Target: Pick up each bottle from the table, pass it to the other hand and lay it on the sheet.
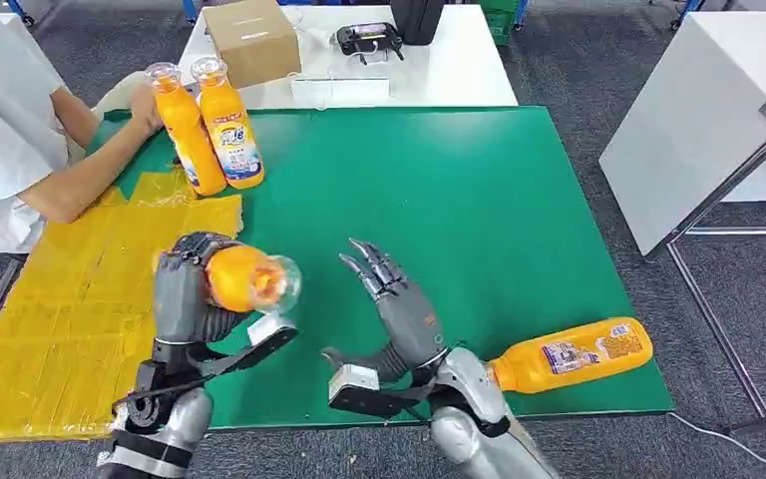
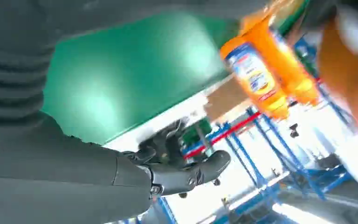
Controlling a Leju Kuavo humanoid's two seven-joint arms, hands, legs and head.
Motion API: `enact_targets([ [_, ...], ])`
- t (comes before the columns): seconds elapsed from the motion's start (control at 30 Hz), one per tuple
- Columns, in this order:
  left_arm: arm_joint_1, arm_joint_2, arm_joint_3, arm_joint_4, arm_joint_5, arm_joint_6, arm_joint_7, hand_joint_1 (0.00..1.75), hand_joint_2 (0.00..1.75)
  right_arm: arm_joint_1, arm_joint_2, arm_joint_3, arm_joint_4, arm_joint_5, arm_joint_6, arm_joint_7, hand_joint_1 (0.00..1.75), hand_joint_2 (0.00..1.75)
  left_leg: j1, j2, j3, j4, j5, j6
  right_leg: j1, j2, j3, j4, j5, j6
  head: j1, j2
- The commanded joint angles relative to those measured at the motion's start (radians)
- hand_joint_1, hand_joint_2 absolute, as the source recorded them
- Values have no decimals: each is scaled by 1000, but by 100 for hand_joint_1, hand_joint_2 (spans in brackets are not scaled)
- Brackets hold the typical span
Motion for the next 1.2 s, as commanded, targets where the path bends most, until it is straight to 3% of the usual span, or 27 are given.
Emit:
enact_targets([
  [0.03, -287, 244, -255, 560, -99, -169, 430, 175, 175, -89, -200, 13, -69, 179, 96, 53, 0, 0, 2, -9, 5, -1, 0, -3, 1, -3, 7, 0, -3, -3, 0, 0],
  [0.1, -388, 231, -276, 787, -99, -127, 417, 175, 175, -106, -227, 1, -52, 190, 115, 40, 0, 0, 1, -5, 5, -2, 2, -2, 0, -1, 5, -1, -1, -1, 1, 0],
  [0.3, -392, 226, -279, 788, -99, -127, 419, 175, 175, -103, -223, 3, -53, 190, 115, 41, 0, 0, 2, -1, 3, 0, 1, -3, 1, 3, 3, 1, -1, -1, -2, 0],
  [0.37, -422, 233, -298, 888, -99, -265, 438, 175, 175, -141, -271, 35, -32, 265, 126, 87, 0, 0, 3, -1, 4, 1, 0, -3, 2, 4, 5, 1, -2, -2, -1, 0],
  [0.4, -451, 236, -335, 968, -99, -266, 448, 175, 175, -154, -303, 41, -20, 276, 142, 88, 0, 0, 2, 0, 3, 0, 1, -3, 1, 3, 4, 1, -1, -1, -1, 0],
  [0.5, -480, 221, -263, 1119, -71, -235, 429, 175, 175, -180, -447, 49, 5, 235, 211, 46, 0, 0, 2, -2, 6, 1, 0, -3, 1, 4, 7, 1, -2, -2, -1, 0],
  [0.53, -478, 215, -235, 1135, -51, -222, 425, 42, 175, -172, -478, 39, 1, 225, 213, 42, 0, 0, 2, -1, 5, 1, 0, -3, 1, 4, 6, 1, -1, -2, -2, 0],
  [0.57, -471, 207, -199, 1140, -19, -198, 411, 0, 175, -161, -511, 28, -7, 208, 227, 37, 0, 0, 1, -2, 3, 0, 2, -3, 1, 1, 4, 0, -1, -1, -2, 0],
  [0.6, -460, 198, -152, 1145, 24, -172, 380, 0, 175, -141, -556, 11, -23, 185, 244, 34, 0, 0, 2, -3, 4, 1, 0, -3, 1, 2, 6, 1, -1, -2, -2, 0],
  [0.63, -457, 196, -150, 1148, 21, -168, 380, 0, 0, -130, -573, 2, -31, 178, 244, 31, 0, 0, 1, -4, 4, 0, 1, -3, 0, 1, 6, 0, -1, -1, -1, 0],
  [0.87, -422, 160, 62, 1107, 230, -75, 194, 0, 0, 5, -693, -84, -114, 124, 308, 50, 0, 0, 0, -9, 7, 0, 0, -3, -1, 0, 10, 0, -3, -2, -2, 0],
  [1.2, -422, 162, 67, 1104, 228, -78, 190, 0, 0, 16, -693, -92, -126, 123, 307, 50, 0, 0, 1, -4, 11, -1, -2, -5, 0, 5, 11, 0, -1, -2, -2, 0],
])
